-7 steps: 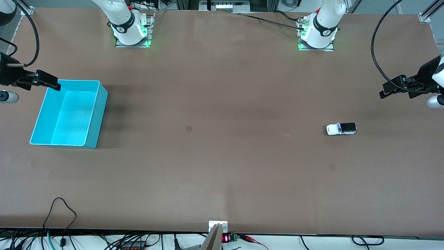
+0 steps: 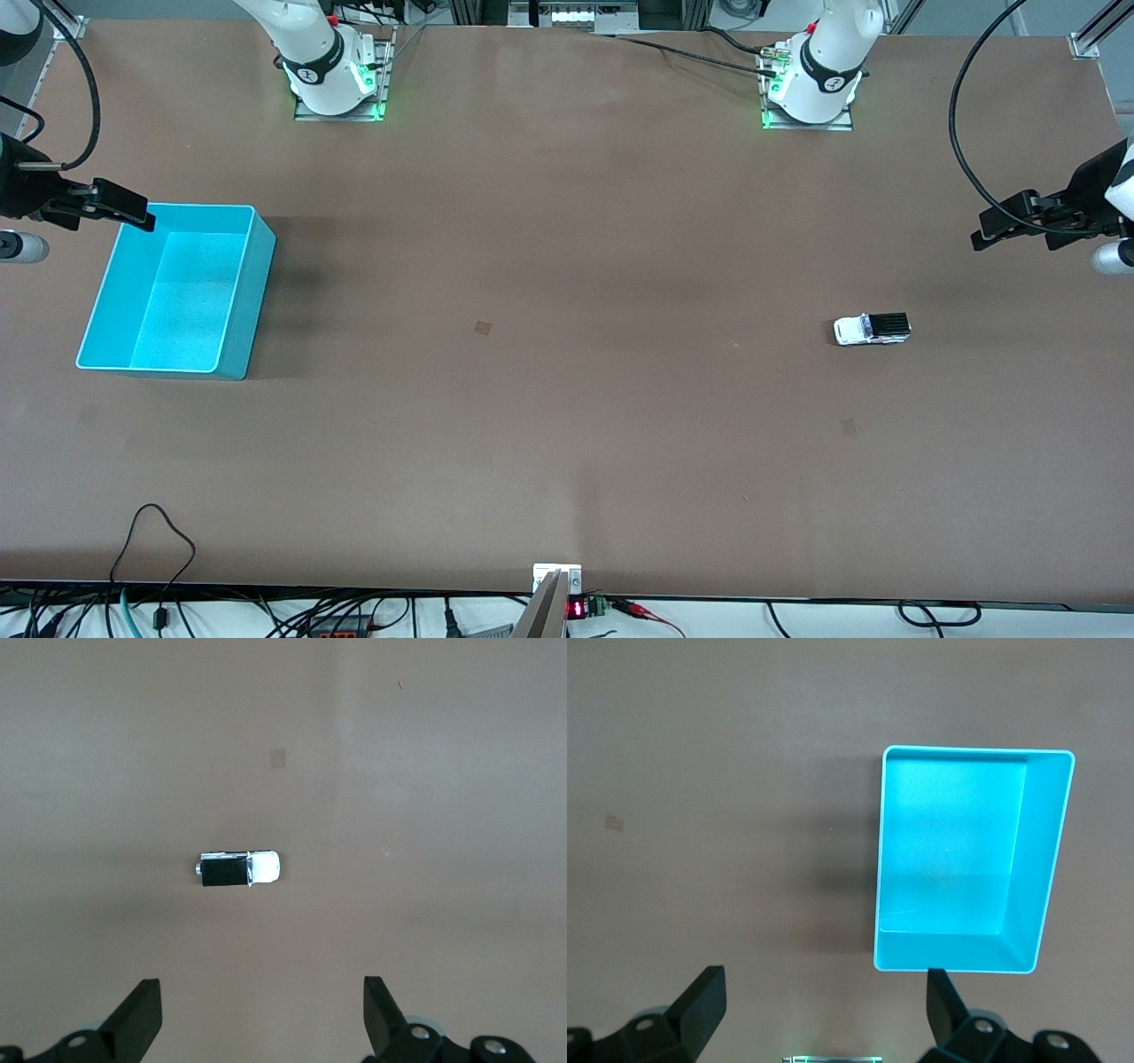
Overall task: Wind and store white jeep toy
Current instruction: 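Reach the left gripper toward the white toy jeep, then lower the open left gripper over the white jeep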
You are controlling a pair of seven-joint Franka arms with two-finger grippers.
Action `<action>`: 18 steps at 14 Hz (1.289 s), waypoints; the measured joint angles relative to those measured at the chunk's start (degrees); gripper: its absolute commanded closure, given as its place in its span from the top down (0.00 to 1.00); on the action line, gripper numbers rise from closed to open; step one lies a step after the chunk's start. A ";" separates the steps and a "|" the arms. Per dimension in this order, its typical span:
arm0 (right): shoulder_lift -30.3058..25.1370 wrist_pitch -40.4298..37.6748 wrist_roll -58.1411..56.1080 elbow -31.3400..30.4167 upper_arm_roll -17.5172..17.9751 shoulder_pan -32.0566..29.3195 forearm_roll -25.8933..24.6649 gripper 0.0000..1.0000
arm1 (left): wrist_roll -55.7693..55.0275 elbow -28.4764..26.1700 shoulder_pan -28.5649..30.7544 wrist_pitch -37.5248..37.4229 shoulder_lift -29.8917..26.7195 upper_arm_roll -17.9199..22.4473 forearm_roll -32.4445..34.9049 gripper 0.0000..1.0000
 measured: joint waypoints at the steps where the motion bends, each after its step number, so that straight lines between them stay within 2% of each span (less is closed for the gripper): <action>1: 0.00 0.00 0.00 0.00 0.00 0.00 0.00 1.00 | -0.03 -0.07 -0.02 -0.04 0.07 0.00 0.01 1.00; 4: 0.00 0.00 0.00 0.00 0.00 0.00 0.00 1.00 | -0.12 -0.64 -0.02 -0.39 1.44 0.01 0.11 1.00; 9: 0.00 -0.01 0.00 -0.03 -0.01 0.00 0.00 1.00 | -0.13 -1.73 -0.02 -0.15 8.23 0.12 0.40 1.00; 14: 0.00 -0.03 0.00 -0.05 -0.01 -0.01 0.00 1.00 | 0.14 -10.45 0.20 7.77 9.69 0.19 0.48 1.00; 18: 0.00 -0.03 0.00 -0.06 -0.01 -0.01 0.00 1.00 | 8.58 -19.13 0.96 16.32 9.75 0.24 0.70 1.00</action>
